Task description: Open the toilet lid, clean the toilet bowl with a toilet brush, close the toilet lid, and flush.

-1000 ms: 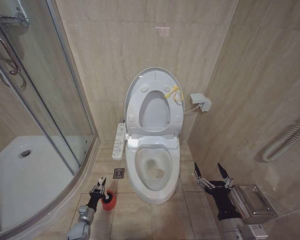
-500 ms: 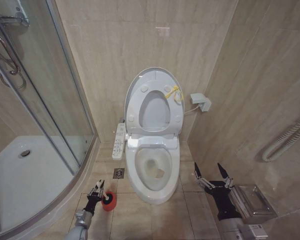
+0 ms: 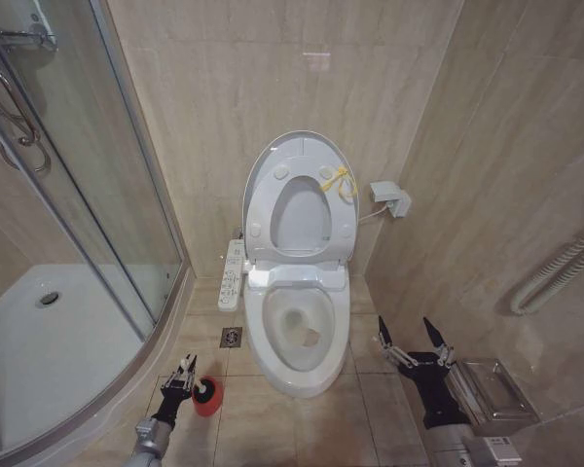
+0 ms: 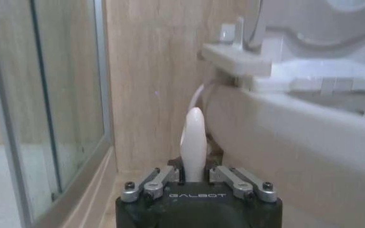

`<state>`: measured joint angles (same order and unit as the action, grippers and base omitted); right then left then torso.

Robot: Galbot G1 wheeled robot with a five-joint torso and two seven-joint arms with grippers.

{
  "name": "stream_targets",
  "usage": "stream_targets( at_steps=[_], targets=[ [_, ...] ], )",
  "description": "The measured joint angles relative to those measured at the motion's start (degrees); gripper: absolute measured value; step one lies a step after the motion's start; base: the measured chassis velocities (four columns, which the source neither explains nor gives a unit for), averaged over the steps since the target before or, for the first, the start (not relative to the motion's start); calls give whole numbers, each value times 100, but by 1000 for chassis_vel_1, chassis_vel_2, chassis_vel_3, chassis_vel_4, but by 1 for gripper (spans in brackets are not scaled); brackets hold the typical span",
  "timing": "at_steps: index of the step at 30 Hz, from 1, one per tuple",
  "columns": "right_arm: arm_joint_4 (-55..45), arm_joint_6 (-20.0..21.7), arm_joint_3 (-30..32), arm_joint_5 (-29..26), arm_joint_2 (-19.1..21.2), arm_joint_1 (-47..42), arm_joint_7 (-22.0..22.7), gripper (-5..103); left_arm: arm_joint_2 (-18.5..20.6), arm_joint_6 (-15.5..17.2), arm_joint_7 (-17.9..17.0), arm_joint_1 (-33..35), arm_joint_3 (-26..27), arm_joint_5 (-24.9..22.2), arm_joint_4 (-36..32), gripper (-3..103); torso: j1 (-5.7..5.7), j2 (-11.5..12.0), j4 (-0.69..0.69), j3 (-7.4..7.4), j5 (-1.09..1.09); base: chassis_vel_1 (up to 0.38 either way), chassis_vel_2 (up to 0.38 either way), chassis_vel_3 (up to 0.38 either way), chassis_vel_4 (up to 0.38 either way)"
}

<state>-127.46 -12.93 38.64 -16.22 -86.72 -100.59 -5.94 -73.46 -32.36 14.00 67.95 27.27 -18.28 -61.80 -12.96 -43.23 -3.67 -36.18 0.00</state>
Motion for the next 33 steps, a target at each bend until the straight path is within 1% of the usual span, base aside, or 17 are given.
stream_targets(
  at_steps=[2,3,6,7,10,11,16,17,20,21,24,25,28,29,30,32,33],
  targets=[
    [0,0,0,0,0,0,0,100,37,42,-20,227,60,-76,-349,21,0,0,1,0,0,0,0,0,0],
    [0,0,0,0,0,0,0,100,37,42,-20,227,60,-76,-349,21,0,0,1,0,0,0,0,0,0],
    [0,0,0,0,0,0,0,100,97,55,-22,555,210,-114,-921,21,0,0,0,0,0,0,0,0,0],
    [0,0,0,0,0,0,0,100,97,55,-22,555,210,-114,-921,21,0,0,0,0,0,0,0,0,0],
    [0,0,0,0,0,0,0,100,156,49,-33,782,362,-115,-1386,21,0,0,-1,0,0,0,0,0,0],
    [0,0,0,0,0,0,0,100,156,49,-33,782,362,-115,-1386,21,0,0,-1,0,0,0,0,0,0],
    [0,0,0,0,0,0,0,100,207,65,-85,1284,761,-126,-2503,21,0,0,0,0,0,0,0,0,0],
    [0,0,0,0,0,0,0,100,207,65,-85,1284,761,-126,-2503,21,0,0,0,0,0,0,0,0,0],
    [0,0,0,0,0,0,0,100,184,106,-131,1552,991,-124,-3109,21,0,0,0,0,0,0,0,0,0],
    [0,0,0,0,0,0,0,100,184,106,-131,1552,991,-124,-3109,21,0,0,0,0,0,0,0,0,0],
    [0,0,0,0,0,0,0,100,210,231,-127,1795,1126,-239,-3811,21,0,0,0,0,0,0,0,0,0],
    [0,0,0,0,0,0,0,100,210,231,-127,1795,1126,-239,-3811,21,0,0,0,0,0,0,0,0,0],
    [0,0,0,0,0,0,0,100,304,449,-116,2002,1241,-522,-4601,21,1,0,0,0,0,0,0,0,0],
    [0,0,0,0,0,0,0,100,304,449,-116,2002,1241,-522,-4601,21,1,0,0,0,0,0,0,0,0],
    [0,0,0,0,0,0,0,100,345,520,-106,2082,1273,-610,-4822,21,1,0,-2,0,0,0,0,0,0],
    [0,0,0,0,0,0,0,100,454,672,-28,2262,1323,-803,-5256,21,1,0,1,0,0,0,0,0,0],
    [0,0,0,0,0,0,0,100,454,672,-28,2262,1323,-803,-5256,21,1,0,1,0,0,0,0,0,0]
  ],
)
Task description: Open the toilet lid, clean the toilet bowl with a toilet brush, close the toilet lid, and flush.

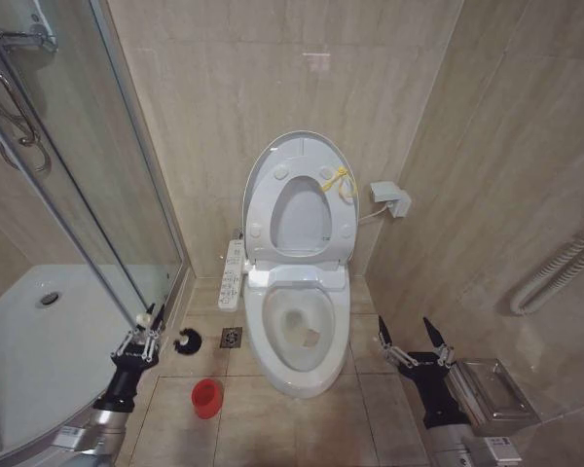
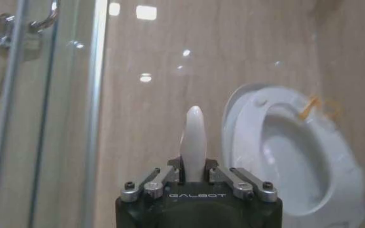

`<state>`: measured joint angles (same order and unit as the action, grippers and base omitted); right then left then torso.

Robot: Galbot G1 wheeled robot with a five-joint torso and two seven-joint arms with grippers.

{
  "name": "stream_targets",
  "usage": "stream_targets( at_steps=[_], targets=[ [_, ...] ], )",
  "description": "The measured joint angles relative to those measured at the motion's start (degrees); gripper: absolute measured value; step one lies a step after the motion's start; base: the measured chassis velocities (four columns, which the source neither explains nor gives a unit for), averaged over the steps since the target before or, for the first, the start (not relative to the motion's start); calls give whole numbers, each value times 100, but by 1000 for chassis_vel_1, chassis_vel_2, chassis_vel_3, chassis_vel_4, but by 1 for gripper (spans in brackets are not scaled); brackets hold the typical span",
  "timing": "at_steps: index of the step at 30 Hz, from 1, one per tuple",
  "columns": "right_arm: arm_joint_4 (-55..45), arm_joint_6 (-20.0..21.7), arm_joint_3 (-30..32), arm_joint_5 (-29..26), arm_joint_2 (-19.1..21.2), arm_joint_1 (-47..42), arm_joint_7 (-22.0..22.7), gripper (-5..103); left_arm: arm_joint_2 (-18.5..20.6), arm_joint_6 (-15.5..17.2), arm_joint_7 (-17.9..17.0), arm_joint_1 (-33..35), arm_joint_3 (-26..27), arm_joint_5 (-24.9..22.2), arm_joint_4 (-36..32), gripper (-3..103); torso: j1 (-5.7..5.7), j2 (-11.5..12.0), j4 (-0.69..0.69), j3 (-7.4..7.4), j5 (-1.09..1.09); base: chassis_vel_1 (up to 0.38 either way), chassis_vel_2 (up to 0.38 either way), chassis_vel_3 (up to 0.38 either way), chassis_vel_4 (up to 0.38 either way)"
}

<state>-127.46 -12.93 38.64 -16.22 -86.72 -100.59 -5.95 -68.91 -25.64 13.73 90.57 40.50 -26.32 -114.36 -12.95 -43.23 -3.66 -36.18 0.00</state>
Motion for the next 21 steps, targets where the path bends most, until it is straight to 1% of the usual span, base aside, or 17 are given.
stream_targets(
  at_steps=[3,5,7,8,9,12,13,15,16,17,19,20,21],
  targets=[
    [0,0,0,0,0,0,0,100,184,194,184,30,18,-252,-356,21,0,0,0,0,1,0,0,0,0],
    [-1,0,0,0,0,0,0,100,248,236,231,-13,10,-335,-400,21,0,0,0,0,0,0,0,0,0],
    [0,0,0,0,-1,0,0,100,509,358,359,-234,-22,-617,-434,21,0,0,-2,0,1,0,0,0,0],
    [0,0,0,0,-1,0,0,100,509,358,359,-234,-22,-617,-434,21,0,0,-2,0,1,0,0,0,0],
    [0,0,1,0,0,0,1,100,649,403,408,-337,-36,-754,-430,21,0,0,-2,0,2,0,0,0,0],
    [0,0,0,0,2,0,0,100,1166,547,534,-702,-153,-1205,-322,21,0,0,0,-1,2,0,0,0,0],
    [0,0,0,0,2,0,0,100,1166,547,534,-702,-153,-1205,-322,21,0,0,0,-1,2,0,0,0,0],
    [0,0,0,0,0,0,1,100,1483,629,606,-1026,-340,-1477,-178,21,0,0,-2,0,1,0,0,0,0],
    [0,0,0,0,0,0,0,100,1574,659,643,-1152,-421,-1563,-112,21,0,0,-2,0,1,0,0,0,0],
    [0,0,0,0,0,0,0,100,1574,659,643,-1152,-421,-1563,-112,21,0,0,-2,0,1,0,0,0,0],
    [0,0,0,0,0,0,0,100,1747,732,809,-1480,-643,-1800,50,21,-1,0,-2,-1,1,0,0,0,0],
    [0,0,0,0,0,0,0,100,1789,765,860,-1567,-721,-1895,89,21,-1,0,-2,-1,1,0,0,0,0],
    [0,0,0,0,0,0,0,100,1789,765,860,-1567,-721,-1895,89,21,-1,0,-2,-1,1,0,0,0,0]
  ],
)
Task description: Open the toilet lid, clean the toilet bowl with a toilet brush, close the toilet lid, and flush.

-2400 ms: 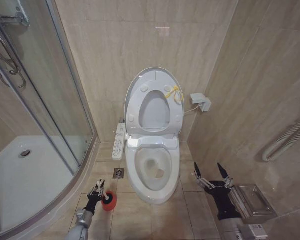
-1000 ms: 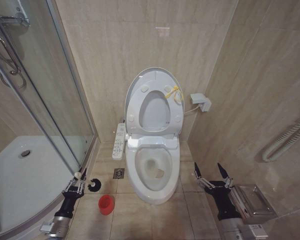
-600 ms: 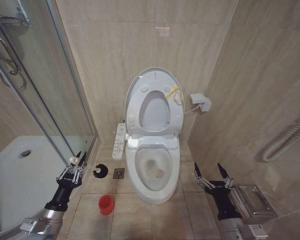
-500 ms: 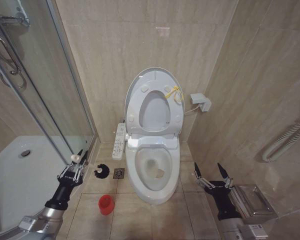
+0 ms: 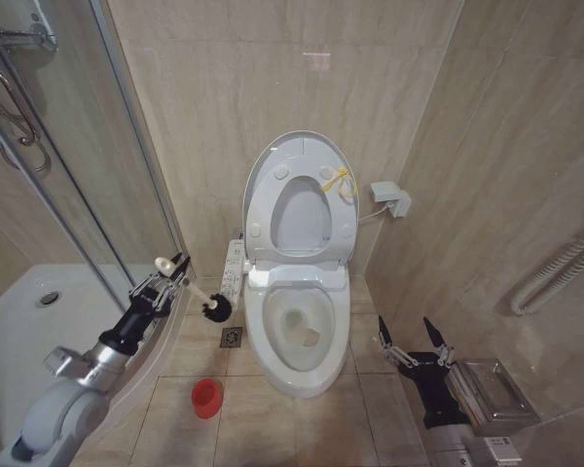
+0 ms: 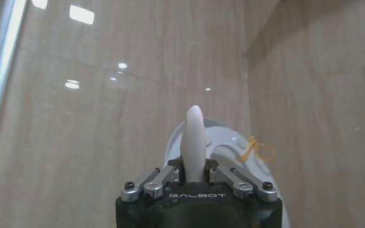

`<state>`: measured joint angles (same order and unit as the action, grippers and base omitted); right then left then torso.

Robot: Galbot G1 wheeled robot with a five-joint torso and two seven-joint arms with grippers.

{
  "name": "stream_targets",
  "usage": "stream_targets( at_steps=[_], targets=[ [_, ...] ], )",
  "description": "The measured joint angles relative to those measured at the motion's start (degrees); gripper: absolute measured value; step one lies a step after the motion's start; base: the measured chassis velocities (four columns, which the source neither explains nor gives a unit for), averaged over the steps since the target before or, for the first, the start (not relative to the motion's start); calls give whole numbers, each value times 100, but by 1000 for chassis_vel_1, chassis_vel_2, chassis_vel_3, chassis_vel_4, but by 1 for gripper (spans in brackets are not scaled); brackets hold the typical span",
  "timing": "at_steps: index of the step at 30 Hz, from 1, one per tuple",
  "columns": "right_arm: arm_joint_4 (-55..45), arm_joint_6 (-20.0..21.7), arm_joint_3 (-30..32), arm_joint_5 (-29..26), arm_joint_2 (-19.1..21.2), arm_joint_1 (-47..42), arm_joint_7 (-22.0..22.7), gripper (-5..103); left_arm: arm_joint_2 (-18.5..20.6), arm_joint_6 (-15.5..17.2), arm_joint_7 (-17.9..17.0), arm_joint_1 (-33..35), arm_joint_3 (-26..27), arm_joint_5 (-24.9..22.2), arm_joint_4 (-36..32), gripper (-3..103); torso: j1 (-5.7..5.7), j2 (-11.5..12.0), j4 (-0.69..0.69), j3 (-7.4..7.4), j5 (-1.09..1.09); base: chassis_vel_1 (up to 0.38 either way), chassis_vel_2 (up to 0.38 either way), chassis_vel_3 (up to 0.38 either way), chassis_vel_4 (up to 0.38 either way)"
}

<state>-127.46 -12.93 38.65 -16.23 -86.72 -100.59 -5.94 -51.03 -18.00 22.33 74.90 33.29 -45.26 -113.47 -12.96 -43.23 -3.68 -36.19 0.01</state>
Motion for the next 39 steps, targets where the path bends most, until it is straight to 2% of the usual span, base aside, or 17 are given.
stream_targets(
  at_steps=[3,17,20,22,25,35,39],
  targets=[
    [0,0,0,0,0,0,0,100,134,79,180,-420,-290,-318,218,21,0,0,2,0,0,0,0,0,0],
    [0,0,0,0,0,0,0,100,354,14,571,-1733,-1274,-907,1180,21,0,0,2,0,-1,0,0,0,0],
    [0,0,0,0,-1,0,0,100,258,-34,616,-2240,-1749,-992,1635,21,0,0,0,0,-2,0,0,0,0],
    [0,0,-1,0,0,0,0,100,231,-47,626,-2330,-1834,-992,1727,21,0,0,0,0,-1,0,0,0,0],
    [0,0,0,0,0,0,0,100,-1,-138,703,-2914,-2489,-983,2307,21,0,1,1,0,0,0,0,0,0],
    [0,0,0,0,0,0,0,100,-366,-234,857,-3696,-3336,-953,3043,21,1,0,1,1,-3,0,0,0,0],
    [0,0,0,0,0,0,0,100,-708,-399,1049,-4112,-3760,-873,3830,21,1,0,0,0,-3,0,0,0,0]
  ],
)
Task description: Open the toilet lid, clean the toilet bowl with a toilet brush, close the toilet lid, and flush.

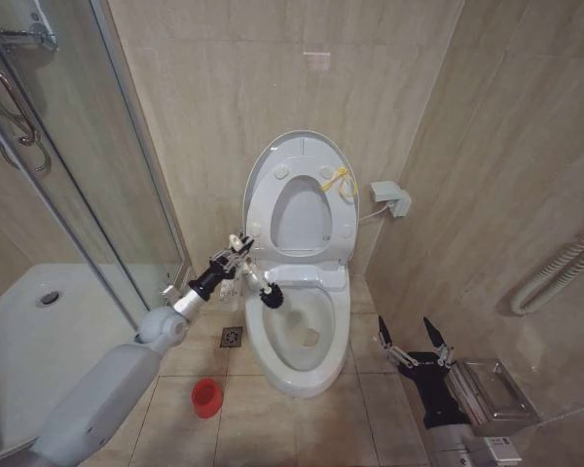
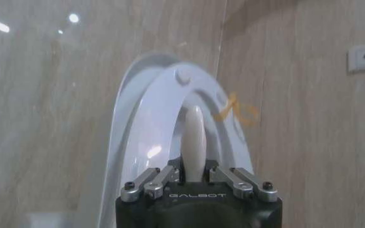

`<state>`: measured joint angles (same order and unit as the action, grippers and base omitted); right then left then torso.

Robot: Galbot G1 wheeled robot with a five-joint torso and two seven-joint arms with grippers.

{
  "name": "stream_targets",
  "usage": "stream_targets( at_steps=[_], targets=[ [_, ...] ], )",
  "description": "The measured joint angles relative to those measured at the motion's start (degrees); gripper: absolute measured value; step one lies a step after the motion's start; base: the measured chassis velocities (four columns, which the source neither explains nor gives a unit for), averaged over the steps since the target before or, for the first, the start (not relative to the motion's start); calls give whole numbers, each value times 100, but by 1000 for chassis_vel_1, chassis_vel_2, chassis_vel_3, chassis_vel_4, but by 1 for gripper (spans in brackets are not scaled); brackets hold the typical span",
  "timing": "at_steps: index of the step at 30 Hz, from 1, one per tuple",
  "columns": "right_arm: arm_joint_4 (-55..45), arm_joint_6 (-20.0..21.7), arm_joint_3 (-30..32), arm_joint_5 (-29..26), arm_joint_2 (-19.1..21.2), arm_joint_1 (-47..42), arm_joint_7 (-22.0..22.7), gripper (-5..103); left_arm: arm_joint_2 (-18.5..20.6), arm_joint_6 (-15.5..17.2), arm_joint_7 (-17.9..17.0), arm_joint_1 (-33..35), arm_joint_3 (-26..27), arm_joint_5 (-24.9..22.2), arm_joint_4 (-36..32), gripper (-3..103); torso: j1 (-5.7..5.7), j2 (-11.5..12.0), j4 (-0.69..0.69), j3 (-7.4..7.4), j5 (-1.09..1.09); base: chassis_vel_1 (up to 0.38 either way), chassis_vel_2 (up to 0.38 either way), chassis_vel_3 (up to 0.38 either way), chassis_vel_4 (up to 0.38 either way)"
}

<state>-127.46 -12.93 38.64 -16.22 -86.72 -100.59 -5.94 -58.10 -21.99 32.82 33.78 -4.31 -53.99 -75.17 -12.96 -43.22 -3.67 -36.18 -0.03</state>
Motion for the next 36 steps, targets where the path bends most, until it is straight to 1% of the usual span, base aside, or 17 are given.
stream_targets(
  at_steps=[1,2,5,6,7,9,10,13,14,16,23,24,27,28,31,32,36],
  targets=[
    [0,0,0,0,0,0,0,100,-98,-57,52,-85,-96,16,208,21,0,0,1,0,1,0,0,0,0],
    [0,0,0,0,0,0,0,100,-98,-57,52,-85,-96,16,208,21,0,0,1,0,1,0,0,0,0],
    [0,0,0,0,0,0,0,100,-422,-234,195,-304,-307,70,830,21,0,0,1,0,1,0,0,0,0],
    [0,0,0,0,0,0,0,100,-422,-234,195,-304,-307,70,830,21,0,0,1,0,1,0,0,0,0],
    [-1,0,0,0,0,0,0,100,-504,-273,229,-347,-357,82,961,21,0,0,1,0,2,0,0,0,0],
    [0,0,0,0,0,0,0,100,-749,-403,334,-509,-542,100,1380,21,0,0,1,0,2,0,0,0,0],
    [0,0,0,0,0,0,0,100,-749,-403,334,-509,-542,100,1380,21,0,0,1,0,2,0,0,0,0],
    [0,0,0,0,1,0,-1,100,-1024,-602,478,-731,-805,104,1980,21,0,0,0,0,2,0,0,0,0],
    [0,0,0,0,1,0,-1,100,-1024,-602,478,-731,-805,104,1980,21,0,0,0,0,2,0,0,0,0],
    [0,0,0,0,0,0,0,100,-1233,-736,554,-900,-1000,112,2423,21,0,0,1,0,1,0,0,0,0],
    [0,0,0,0,0,0,0,100,-1515,-806,553,-1064,-1269,114,2788,21,0,0,1,0,2,0,0,0,0],
    [0,0,0,0,0,0,0,100,-1586,-863,563,-1108,-1323,131,2928,21,0,0,0,0,1,0,0,0,0],
    [0,0,0,0,0,0,0,100,-1837,-1069,649,-1236,-1410,348,3520,21,0,0,0,0,2,0,0,0,0],
    [0,0,0,0,0,0,0,100,-1837,-1069,649,-1236,-1410,348,3520,21,0,0,0,0,2,0,0,0,0],
    [0,0,0,0,0,0,0,100,-2004,-1225,766,-1316,-1460,622,4042,21,0,0,0,0,2,0,0,0,0],
    [0,0,0,0,0,0,0,100,-2004,-1225,766,-1316,-1460,622,4042,21,0,0,0,0,2,0,0,0,0],
    [0,0,0,0,0,0,0,100,-2158,-1306,891,-1320,-1507,812,4551,21,0,0,0,0,2,0,0,0,0]
  ],
)
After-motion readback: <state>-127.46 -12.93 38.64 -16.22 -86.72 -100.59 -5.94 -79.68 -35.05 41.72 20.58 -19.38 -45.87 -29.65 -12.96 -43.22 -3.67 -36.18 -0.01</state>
